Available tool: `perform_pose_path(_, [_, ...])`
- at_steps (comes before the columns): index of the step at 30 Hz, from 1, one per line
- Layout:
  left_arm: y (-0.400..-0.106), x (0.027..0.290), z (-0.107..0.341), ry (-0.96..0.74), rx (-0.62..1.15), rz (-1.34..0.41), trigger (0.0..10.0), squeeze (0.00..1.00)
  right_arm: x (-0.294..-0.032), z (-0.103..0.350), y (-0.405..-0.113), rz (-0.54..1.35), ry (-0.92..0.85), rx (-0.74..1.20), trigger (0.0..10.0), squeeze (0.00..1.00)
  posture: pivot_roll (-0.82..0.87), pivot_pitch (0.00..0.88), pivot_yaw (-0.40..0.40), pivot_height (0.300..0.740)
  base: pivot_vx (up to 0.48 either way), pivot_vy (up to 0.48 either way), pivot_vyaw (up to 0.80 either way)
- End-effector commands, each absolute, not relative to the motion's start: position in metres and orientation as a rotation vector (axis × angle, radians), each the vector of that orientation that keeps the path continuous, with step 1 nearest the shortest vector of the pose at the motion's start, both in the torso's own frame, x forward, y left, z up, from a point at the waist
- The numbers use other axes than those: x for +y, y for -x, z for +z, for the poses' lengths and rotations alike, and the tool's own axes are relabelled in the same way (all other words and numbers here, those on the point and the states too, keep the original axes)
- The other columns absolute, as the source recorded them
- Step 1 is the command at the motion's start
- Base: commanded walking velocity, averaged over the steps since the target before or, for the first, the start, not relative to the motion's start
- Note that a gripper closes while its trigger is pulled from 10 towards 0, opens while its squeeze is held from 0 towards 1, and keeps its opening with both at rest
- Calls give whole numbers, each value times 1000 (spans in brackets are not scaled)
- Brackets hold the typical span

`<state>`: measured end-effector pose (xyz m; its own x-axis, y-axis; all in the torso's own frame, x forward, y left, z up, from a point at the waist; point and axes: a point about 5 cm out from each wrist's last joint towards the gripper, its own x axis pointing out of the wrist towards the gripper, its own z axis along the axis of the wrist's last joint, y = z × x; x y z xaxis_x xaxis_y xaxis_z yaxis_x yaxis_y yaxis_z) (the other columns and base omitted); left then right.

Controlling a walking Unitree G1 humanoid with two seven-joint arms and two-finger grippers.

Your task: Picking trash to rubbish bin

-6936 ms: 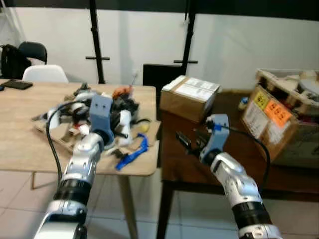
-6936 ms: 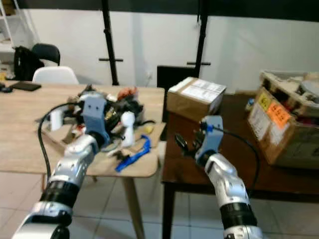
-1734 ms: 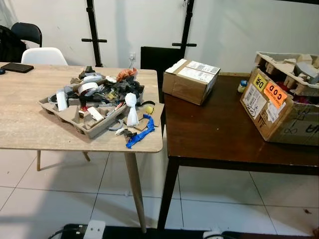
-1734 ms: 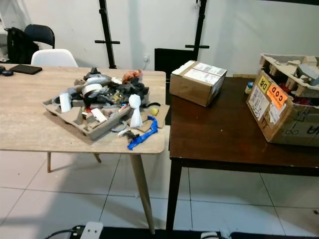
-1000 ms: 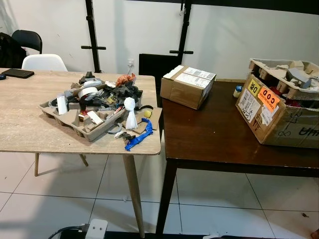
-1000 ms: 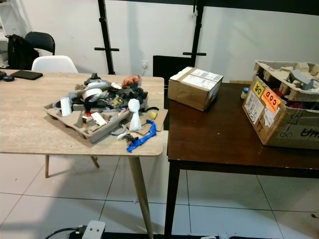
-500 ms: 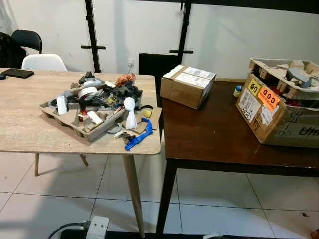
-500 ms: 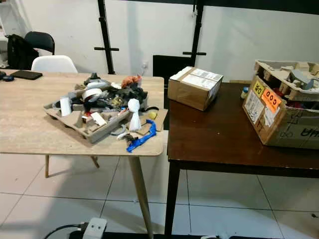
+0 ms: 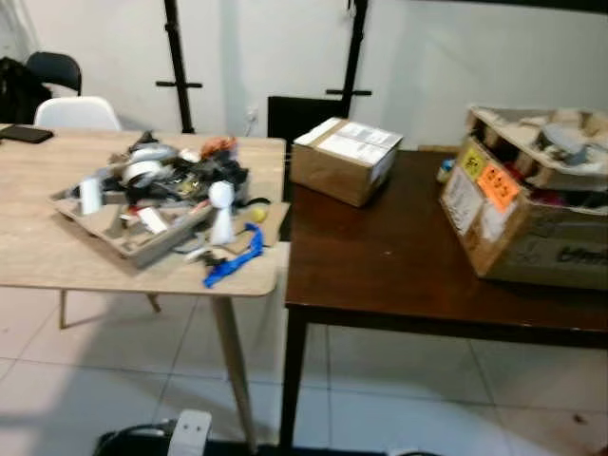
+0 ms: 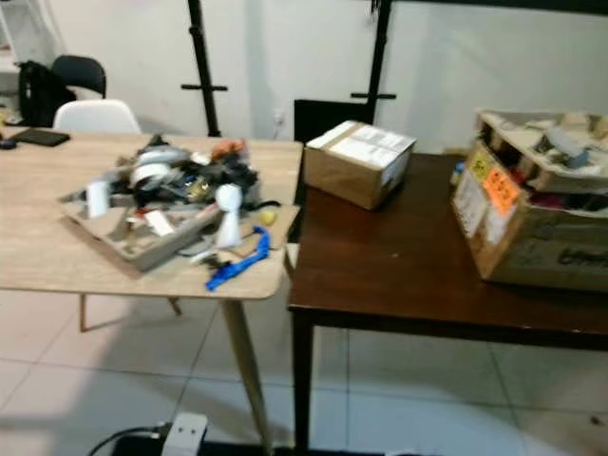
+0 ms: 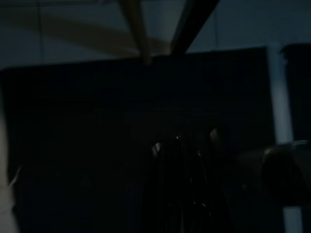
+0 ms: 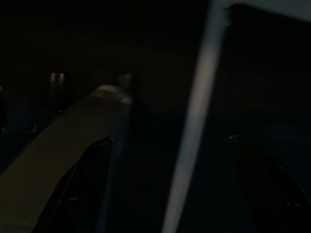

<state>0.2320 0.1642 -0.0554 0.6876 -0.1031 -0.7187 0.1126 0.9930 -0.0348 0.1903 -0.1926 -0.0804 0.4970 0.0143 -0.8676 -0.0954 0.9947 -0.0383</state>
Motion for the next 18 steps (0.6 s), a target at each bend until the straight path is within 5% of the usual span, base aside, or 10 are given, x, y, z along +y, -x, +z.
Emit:
perform_pose_path(1, [-224,165,-61,32,831,-96,10000,0,-190,-86,-179,61,66,1086,10000,0,20,134,-37,740,0,0,0])
perform_pose_path(4, [-225,165,-60,47,826,-92,10000,0,-190,-86,-179,61,66,1086,10000,0,20,134,-37,740,0,0,0])
perform_pose_path(9, [-228,165,-58,49,802,-87,10000,0,-190,-86,-179,62,67,1086,10000,0,22,133,-37,740,0,480,0])
perform_pose_path(18, [-226,168,-59,-28,812,-110,10000,0,-189,-85,-182,67,70,1081,10000,0,22,127,-36,740,0,0,0])
